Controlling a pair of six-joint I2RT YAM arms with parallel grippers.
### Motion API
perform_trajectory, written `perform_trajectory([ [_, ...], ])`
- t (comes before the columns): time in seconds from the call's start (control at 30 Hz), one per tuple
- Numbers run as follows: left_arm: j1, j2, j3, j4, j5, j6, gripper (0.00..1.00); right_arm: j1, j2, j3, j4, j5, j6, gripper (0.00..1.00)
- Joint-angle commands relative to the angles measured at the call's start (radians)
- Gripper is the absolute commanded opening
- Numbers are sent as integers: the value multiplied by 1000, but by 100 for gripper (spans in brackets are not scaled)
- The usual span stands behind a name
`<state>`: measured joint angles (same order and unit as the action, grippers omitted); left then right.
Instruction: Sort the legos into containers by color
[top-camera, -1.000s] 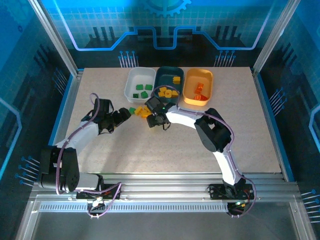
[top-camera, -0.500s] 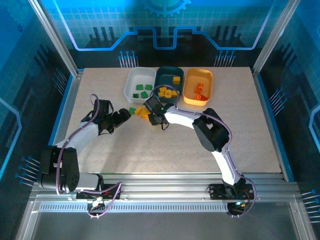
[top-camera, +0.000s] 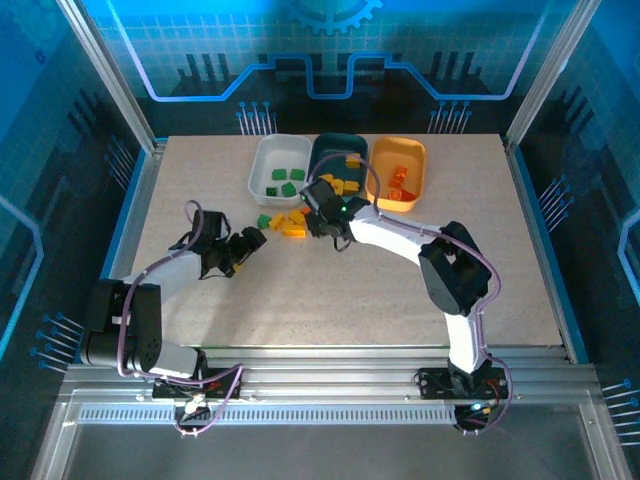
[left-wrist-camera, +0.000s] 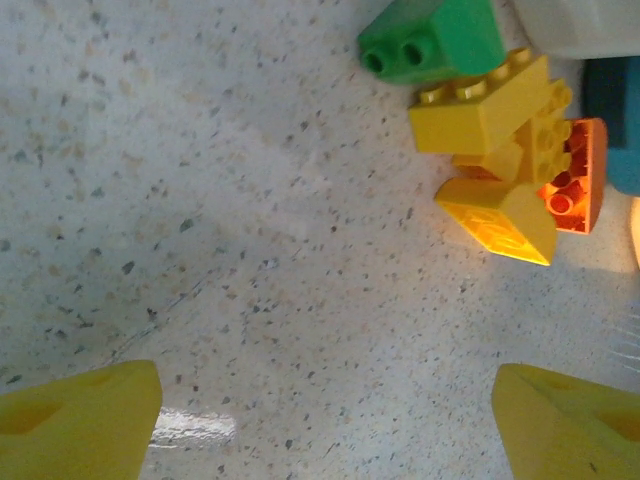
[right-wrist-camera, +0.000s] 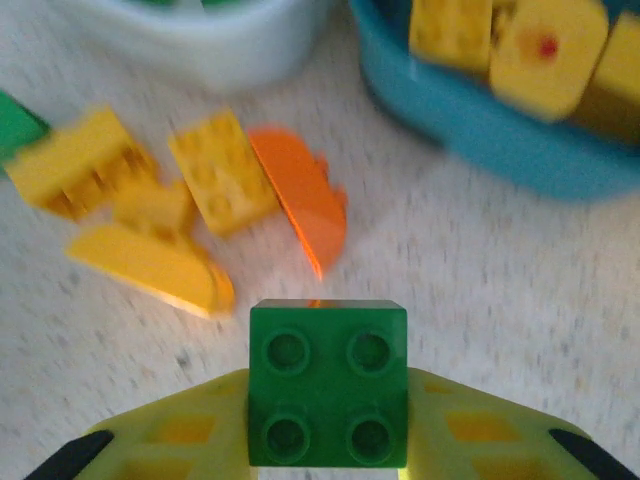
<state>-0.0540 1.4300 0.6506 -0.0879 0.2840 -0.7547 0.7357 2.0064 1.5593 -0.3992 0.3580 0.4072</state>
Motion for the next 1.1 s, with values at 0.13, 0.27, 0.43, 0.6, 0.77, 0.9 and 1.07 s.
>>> perform_trajectory([
  [0.13, 9, 1, -59, 44, 59, -46, 87, -57, 223, 333, -13, -83, -110, 36],
  [0.27, 9, -9, -65, 21, 64, -31, 87, -66, 347, 513, -47, -109, -150, 36],
  [0.43, 9, -13, -57, 7, 69, -19, 87, -81, 474, 710, -96, -142, -169, 36],
  [0.6, 9, -6, -44, -6, 65, -1, 87, -84, 562, 885, -182, -146, -185, 55],
  [0.77, 9, 6, 7, -44, 30, 23, 89, -83, 515, 890, -195, -144, -191, 64],
  [0.9, 10, 36, 49, -36, 30, 9, 88, -84, 367, 702, -142, -122, -184, 63],
  [1.07, 9, 44, 58, -8, 39, -8, 86, -91, 98, 281, 0, -124, -128, 60],
])
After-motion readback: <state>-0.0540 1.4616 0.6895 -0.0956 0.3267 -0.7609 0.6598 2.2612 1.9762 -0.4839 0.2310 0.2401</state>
